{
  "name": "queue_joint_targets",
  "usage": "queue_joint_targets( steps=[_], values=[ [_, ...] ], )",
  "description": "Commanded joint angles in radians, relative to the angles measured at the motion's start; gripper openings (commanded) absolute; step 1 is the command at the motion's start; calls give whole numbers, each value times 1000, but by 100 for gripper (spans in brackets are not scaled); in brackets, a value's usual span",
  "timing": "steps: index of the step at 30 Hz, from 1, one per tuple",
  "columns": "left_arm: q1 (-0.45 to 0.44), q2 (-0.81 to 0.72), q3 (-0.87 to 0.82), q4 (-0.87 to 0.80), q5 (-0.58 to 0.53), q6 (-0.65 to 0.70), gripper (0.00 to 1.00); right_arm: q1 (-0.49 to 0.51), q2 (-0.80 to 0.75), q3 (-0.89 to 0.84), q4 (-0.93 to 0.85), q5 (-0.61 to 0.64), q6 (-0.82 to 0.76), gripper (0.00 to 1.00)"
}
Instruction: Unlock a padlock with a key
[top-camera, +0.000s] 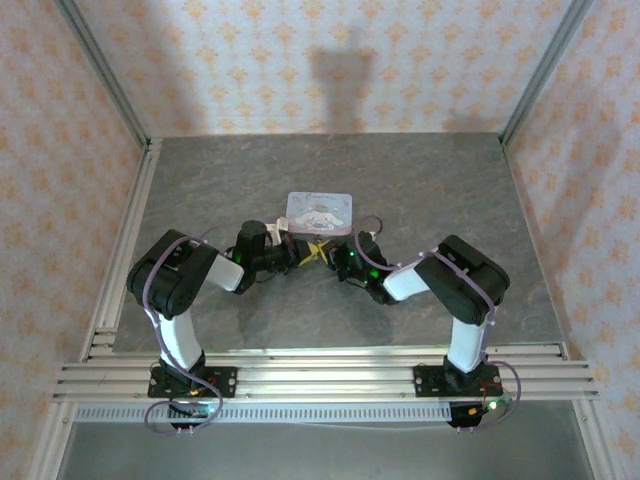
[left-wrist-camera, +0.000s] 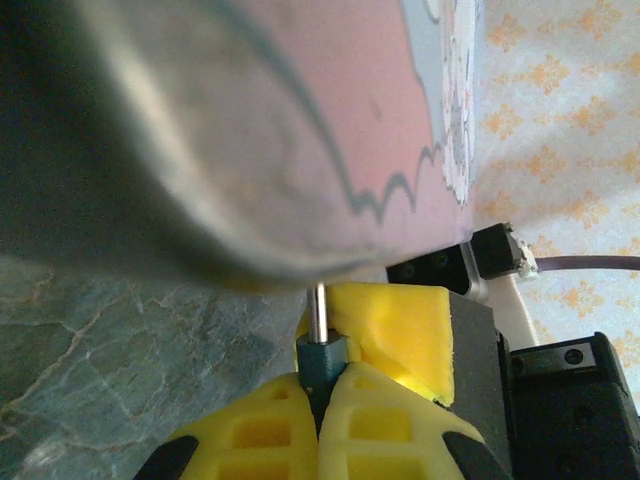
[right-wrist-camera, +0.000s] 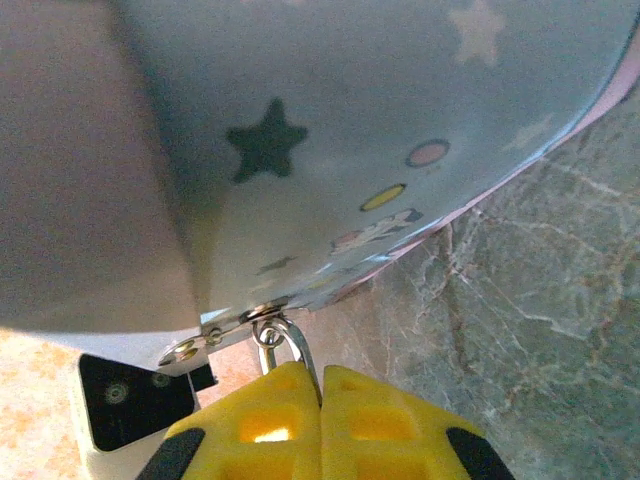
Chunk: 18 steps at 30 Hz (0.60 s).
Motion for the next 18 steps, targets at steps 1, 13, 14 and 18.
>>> queue_joint_targets(
  steps=[1,13,14,18],
  values=[
    [23,-47,18,-119,-2,108,0,7,-80,1,-197,31,-71,16],
    [36,-183,98,-653,-142,436,0,7,-371,72,-649,181,-318,50],
    [36,-196,105,-697,-164,463,0,7,-395,75,-681,202,-342,50],
    [35,-239,131,-823,-244,554,0,6,-465,74,-759,264,-399,51]
  ],
)
